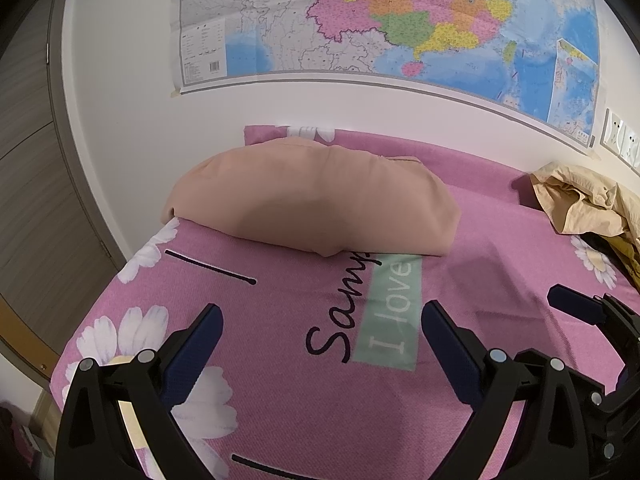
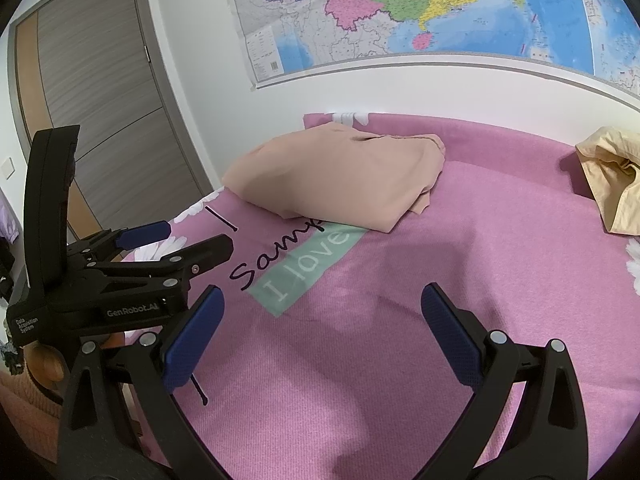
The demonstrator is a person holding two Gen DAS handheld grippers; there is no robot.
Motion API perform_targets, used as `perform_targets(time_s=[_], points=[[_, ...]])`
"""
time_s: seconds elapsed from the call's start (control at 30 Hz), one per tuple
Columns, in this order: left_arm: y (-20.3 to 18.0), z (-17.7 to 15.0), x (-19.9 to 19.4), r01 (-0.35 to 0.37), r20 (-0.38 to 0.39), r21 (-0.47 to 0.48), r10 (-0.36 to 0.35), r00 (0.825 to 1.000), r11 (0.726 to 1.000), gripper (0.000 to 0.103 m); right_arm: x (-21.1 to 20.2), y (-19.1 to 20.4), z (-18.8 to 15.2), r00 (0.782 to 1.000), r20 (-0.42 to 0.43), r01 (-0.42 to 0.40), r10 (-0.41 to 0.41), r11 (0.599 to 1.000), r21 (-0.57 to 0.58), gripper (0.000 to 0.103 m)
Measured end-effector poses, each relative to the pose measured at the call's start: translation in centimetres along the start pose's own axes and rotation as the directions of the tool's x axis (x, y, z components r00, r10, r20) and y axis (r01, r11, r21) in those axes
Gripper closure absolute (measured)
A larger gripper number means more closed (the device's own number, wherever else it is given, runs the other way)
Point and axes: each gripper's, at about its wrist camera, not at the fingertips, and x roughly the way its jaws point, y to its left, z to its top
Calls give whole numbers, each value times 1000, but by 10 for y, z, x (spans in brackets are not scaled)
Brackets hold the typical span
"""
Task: Fold large clothes
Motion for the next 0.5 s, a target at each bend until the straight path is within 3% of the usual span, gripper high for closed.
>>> perform_targets(time_s=[0.37, 0.5], points=[[0, -2, 2, -5, -6, -2, 5, 1000, 1000, 7, 2, 0, -1, 1000, -2, -7, 7, 1000, 4, 6], [-3, -3, 0, -6, 27, 13, 6, 1000, 1000, 8, 0, 0, -1, 1000, 5, 0, 0, 1000, 6, 6]])
